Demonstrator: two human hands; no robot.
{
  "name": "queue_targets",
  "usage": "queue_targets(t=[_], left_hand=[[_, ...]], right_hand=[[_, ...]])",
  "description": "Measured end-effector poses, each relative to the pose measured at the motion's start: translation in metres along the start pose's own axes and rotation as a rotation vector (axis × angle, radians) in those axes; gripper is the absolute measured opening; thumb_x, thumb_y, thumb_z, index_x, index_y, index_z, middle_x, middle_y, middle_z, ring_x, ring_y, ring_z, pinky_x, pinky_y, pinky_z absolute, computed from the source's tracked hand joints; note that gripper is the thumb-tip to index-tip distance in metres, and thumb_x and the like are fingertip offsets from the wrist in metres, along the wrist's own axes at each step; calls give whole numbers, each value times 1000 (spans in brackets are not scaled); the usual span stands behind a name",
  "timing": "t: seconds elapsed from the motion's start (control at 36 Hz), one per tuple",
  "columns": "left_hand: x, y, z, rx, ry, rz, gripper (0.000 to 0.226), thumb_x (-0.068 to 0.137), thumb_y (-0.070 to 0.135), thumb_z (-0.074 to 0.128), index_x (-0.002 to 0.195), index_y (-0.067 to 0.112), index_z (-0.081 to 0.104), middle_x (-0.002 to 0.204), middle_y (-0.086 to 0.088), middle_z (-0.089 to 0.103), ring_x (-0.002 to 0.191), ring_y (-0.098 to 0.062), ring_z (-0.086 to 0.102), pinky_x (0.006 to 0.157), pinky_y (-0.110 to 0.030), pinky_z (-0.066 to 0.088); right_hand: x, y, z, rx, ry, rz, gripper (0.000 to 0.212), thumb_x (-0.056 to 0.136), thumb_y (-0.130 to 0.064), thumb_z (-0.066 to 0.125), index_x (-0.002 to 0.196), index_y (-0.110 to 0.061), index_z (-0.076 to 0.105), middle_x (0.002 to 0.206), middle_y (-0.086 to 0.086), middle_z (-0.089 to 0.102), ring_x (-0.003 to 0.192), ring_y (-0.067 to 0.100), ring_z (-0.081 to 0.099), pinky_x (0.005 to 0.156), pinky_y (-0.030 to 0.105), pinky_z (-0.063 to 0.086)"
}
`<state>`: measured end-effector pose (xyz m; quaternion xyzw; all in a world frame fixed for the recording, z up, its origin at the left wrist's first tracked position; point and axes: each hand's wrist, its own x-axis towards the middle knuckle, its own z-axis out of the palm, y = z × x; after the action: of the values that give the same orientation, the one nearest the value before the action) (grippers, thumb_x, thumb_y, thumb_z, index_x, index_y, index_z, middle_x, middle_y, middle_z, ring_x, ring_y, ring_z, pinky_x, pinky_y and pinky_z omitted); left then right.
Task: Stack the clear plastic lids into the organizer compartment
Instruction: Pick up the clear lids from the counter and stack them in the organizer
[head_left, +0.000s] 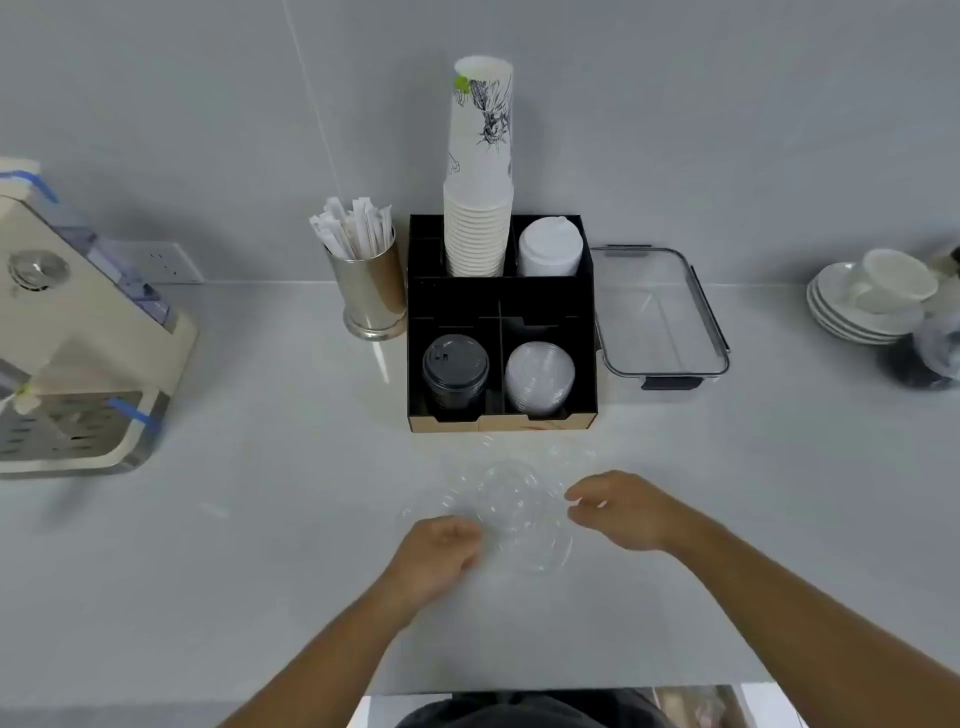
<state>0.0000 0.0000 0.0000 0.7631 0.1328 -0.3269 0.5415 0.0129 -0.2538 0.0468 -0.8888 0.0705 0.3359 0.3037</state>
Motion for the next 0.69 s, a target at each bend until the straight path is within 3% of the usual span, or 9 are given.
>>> queue_targets(t=[0.14,0.28,0.44,0.5,0.58,0.64,0.69], left_hand=[[-6,-3,12,-99,20,-24,17,81,22,63,64,20,66,66,-1,57,62,-16,47,66,-32,41],[-5,-5,33,-136,-1,-37,16,71,20,53,60,20,42,61,1,33,64,-19,27,62,-33,23],[-5,-2,37,-184,21,-81,16,74,17,54,60,20,46,60,2,38,65,-20,30,68,-34,27],[-5,0,38,-186,20,-89,21,72,17,54,54,22,45,57,3,39,64,-20,31,70,-36,27],[-9,4,40,-178,8,-93,22,68,18,54,49,21,44,53,4,39,64,-20,33,69,-37,28],[-12,5,41,-179,-3,-92,18,67,19,54,52,21,46,56,1,40,66,-20,34,69,-37,28],[-15,7,40,-181,-6,-89,14,68,19,55,56,21,47,61,-2,40,69,-20,35,69,-36,29]], right_hand=[[-1,15,20,217,56,78,40,90,-37,60,128,-23,64,109,-9,66,88,7,61,75,21,46],[-7,30,34,358,58,161,40,90,-31,60,128,-19,63,97,-8,70,89,12,69,87,34,57],[-9,26,45,519,56,201,31,87,-26,63,117,-22,67,95,0,72,80,14,71,88,39,57],[-9,26,46,524,56,211,25,86,-21,61,107,-12,71,88,3,70,72,13,67,90,44,55],[-10,31,48,536,70,218,31,87,-14,58,106,10,60,81,5,57,67,13,59,91,53,50],[-11,34,47,557,74,225,21,88,-12,59,98,3,69,82,5,61,68,14,61,81,40,59],[-14,31,45,597,79,220,16,89,-11,61,97,-5,73,84,4,64,69,14,63,69,25,58]])
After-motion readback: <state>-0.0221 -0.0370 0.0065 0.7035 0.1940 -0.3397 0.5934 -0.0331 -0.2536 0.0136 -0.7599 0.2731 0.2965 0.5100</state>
